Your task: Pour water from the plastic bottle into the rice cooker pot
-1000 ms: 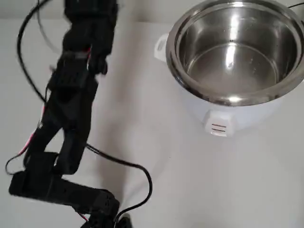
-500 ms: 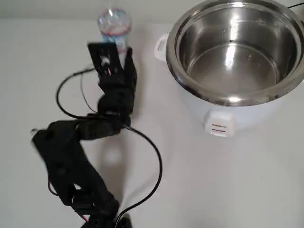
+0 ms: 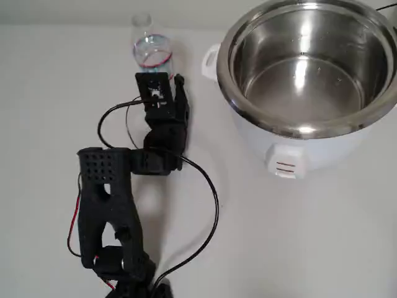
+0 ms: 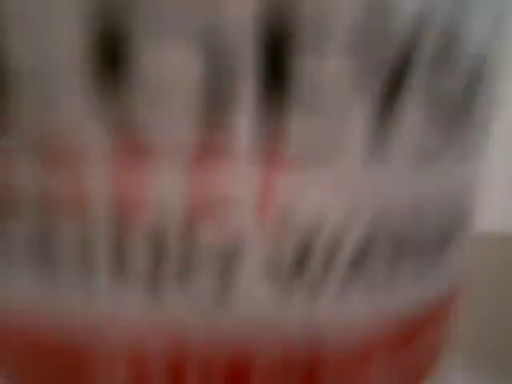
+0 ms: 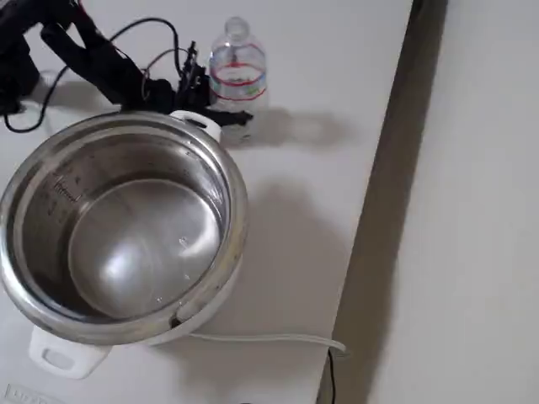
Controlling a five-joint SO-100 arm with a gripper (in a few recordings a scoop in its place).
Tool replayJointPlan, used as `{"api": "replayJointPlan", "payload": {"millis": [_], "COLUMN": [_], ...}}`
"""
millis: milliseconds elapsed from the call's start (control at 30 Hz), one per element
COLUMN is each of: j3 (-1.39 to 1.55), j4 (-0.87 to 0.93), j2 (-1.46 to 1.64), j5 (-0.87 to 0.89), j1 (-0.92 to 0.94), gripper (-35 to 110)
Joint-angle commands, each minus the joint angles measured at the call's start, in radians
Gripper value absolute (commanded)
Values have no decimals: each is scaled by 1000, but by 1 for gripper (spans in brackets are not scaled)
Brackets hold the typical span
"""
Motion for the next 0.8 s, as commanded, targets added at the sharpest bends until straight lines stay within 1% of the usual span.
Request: {"api": "replayJointPlan", "payload": {"millis": [0,200,367,467,767], "j3": [-216,-453,-443,-365,3], "j4": [35,201,158,133,58], "j2": [-67,-138,-132,-94,143], "j5": [-3,-37,-37,-31,29], "j1": [29,78,98,104,69], "gripper": [43,45,45,45,45]}}
